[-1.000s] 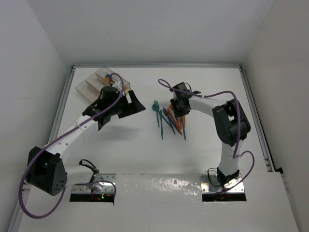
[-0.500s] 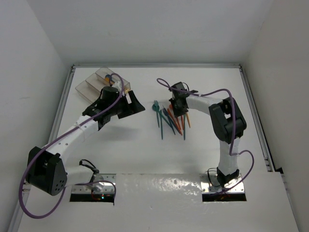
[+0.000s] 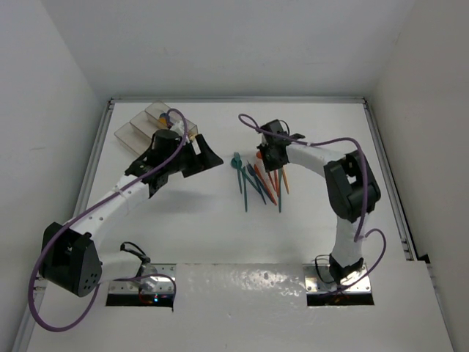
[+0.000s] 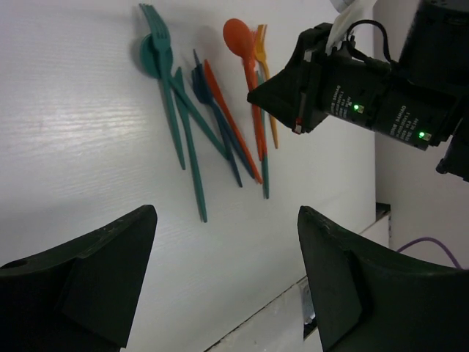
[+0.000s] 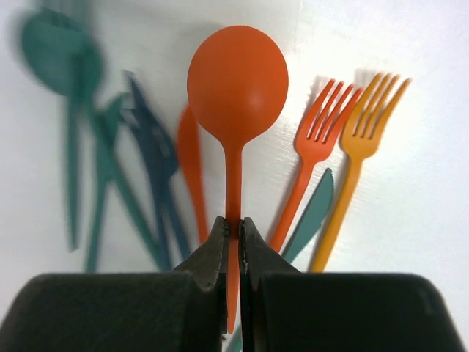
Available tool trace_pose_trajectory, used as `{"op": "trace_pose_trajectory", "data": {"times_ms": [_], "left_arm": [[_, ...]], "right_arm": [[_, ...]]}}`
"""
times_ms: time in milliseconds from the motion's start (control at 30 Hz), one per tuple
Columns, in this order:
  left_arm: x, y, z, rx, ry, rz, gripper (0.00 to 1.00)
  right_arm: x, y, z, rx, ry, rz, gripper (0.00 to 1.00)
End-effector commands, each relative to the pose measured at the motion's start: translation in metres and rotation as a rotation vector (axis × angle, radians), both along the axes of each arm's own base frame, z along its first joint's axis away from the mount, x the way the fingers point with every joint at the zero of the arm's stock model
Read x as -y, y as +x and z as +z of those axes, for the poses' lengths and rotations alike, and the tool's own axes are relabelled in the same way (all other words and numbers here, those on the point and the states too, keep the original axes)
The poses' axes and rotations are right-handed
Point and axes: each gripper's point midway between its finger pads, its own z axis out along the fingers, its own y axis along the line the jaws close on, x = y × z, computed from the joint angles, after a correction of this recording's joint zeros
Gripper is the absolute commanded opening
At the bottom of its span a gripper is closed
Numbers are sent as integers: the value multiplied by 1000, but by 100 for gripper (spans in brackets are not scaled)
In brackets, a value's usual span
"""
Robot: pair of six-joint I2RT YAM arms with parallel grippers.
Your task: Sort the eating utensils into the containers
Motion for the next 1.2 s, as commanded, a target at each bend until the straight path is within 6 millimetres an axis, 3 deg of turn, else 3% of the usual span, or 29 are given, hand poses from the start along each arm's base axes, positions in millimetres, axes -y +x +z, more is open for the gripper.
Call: {"op": "trace_pose_trajectory", "data": {"times_ms": [0, 167, 500, 733, 933, 1167], "left_arm": [[16, 10, 25, 88, -95, -40, 75], [36, 19, 43, 140, -187, -90, 72], [89, 38, 65, 210, -239, -189, 57], [111, 51, 81, 264, -262, -198, 54], [122, 61, 68, 245, -236, -188, 48], [129, 73, 66, 250, -210, -174, 39]], "right_arm": [[-20, 22, 92, 210, 139, 54, 0], [-34, 3, 140, 275, 286, 86, 0], [-61, -36, 191, 296, 458, 172, 0], [-66, -46, 196, 283, 491, 188, 0], [-71, -50, 195, 276, 498, 202, 0], [-77, -49, 195, 275, 515, 209, 0]]}}
